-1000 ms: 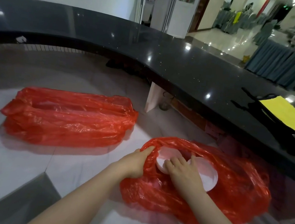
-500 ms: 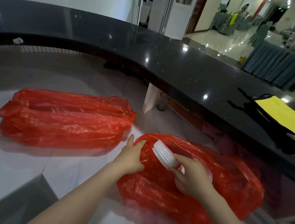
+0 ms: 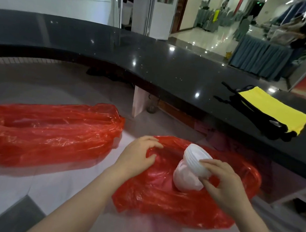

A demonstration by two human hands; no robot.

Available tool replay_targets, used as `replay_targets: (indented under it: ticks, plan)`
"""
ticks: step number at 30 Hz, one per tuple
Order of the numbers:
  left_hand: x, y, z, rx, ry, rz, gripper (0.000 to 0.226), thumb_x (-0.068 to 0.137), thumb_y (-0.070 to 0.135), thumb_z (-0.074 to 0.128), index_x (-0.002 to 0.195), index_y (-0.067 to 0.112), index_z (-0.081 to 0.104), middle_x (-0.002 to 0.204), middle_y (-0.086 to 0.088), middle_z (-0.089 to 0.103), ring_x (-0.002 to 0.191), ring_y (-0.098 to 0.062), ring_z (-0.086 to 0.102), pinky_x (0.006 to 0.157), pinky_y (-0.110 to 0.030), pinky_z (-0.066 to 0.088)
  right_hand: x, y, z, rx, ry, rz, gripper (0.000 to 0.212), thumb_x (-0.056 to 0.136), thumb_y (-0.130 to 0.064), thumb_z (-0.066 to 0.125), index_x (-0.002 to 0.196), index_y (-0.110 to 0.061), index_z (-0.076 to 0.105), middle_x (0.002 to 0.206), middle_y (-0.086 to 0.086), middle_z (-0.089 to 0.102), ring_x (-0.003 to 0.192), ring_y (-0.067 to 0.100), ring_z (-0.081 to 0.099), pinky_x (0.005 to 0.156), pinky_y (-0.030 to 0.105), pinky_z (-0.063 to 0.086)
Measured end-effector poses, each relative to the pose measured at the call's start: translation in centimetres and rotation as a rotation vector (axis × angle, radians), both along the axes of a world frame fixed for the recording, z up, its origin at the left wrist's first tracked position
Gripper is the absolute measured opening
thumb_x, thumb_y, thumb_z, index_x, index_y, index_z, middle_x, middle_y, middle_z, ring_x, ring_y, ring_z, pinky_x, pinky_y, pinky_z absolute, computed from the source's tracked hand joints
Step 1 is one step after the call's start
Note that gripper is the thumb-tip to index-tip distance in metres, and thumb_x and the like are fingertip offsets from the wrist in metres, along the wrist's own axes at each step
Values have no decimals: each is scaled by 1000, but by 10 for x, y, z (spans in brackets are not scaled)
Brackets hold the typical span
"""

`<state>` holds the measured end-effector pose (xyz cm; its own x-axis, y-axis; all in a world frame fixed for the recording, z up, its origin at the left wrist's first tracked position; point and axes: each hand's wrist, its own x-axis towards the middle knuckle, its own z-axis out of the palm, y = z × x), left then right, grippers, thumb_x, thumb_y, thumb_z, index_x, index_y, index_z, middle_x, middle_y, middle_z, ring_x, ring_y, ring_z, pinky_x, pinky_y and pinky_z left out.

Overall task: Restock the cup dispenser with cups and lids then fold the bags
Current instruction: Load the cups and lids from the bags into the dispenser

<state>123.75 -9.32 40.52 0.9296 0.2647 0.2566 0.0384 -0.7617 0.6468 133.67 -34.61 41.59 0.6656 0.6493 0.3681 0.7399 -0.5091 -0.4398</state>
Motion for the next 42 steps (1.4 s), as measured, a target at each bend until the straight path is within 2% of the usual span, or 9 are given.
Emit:
replay_targets:
  ticks: [6, 14, 18, 21, 26, 29, 34, 38, 42]
  plan:
    - [14, -23, -9, -157, 219, -96, 36, 83, 17, 66, 118, 27, 66, 113, 10, 67, 93, -3, 60, 88, -22, 50, 3, -5, -25, -186, -198, 55, 55, 51, 4, 87, 99, -20, 77, 102, -1, 71, 85, 31, 65, 67, 43, 55]
    - [36, -46, -34, -411, 507, -103, 68, 82, 27, 72, 142, 14, 42, 137, -4, 54, 119, -17, 56, 102, -32, 45, 3, -11, -43, -126, -60, 62, 48, 58, -9, 88, 102, -20, 74, 118, -1, 67, 105, 27, 64, 91, 42, 49]
    - [43, -60, -45, -907, 611, -44, 70, 82, 10, 70, 142, 5, 34, 104, -7, 61, 80, -18, 58, 69, -28, 48, 4, -10, -51, -46, -85, 61, 46, 59, 3, 86, 98, -18, 77, 114, 3, 69, 99, 28, 66, 89, 37, 48]
    - [49, -70, -51, -981, 631, 2, 68, 82, 6, 66, 142, 8, 35, 107, -8, 60, 85, -15, 56, 64, -22, 44, 7, -9, -54, -5, -86, 49, 44, 60, 7, 84, 97, -16, 77, 113, 5, 69, 100, 30, 65, 91, 38, 45]
    - [52, -77, -46, -1320, 598, 119, 13, 82, 0, 60, 91, 9, 64, 100, -10, 62, 102, -23, 57, 96, -34, 45, 8, -14, -61, 121, 64, 5, 43, 67, 12, 77, 101, -15, 76, 119, -5, 62, 112, 21, 57, 102, 25, 37]
    - [54, -78, -42, -1436, 549, 177, 13, 83, 2, 58, 73, 10, 59, 93, -9, 54, 100, -26, 52, 98, -37, 43, 8, -21, -59, 182, 185, -67, 49, 73, 8, 73, 107, -27, 72, 122, -12, 62, 117, 10, 54, 103, 21, 35]
    - [49, -90, -29, -1435, 529, 130, 38, 87, 5, 56, 122, 19, 52, 131, -2, 43, 122, -34, 45, 99, -47, 42, 2, -25, -59, 295, 260, -136, 56, 76, 5, 74, 103, -43, 63, 119, -20, 61, 113, -1, 56, 97, 12, 39]
    - [37, -94, -21, -1338, 451, 15, 50, 83, 4, 56, 117, 41, 53, 130, -2, 49, 113, -26, 55, 89, -38, 49, -8, -24, -59, 429, 349, -202, 52, 77, 3, 74, 101, -42, 61, 115, -26, 60, 112, -12, 52, 90, 3, 38]
    - [29, -98, -12, -814, 238, -97, 84, 75, 3, 72, 136, 45, 33, 138, 12, 44, 116, -8, 50, 88, -20, 46, -10, -22, -37, 512, 300, -222, 56, 80, 0, 72, 106, -45, 55, 113, -23, 59, 107, -10, 54, 85, 3, 39]
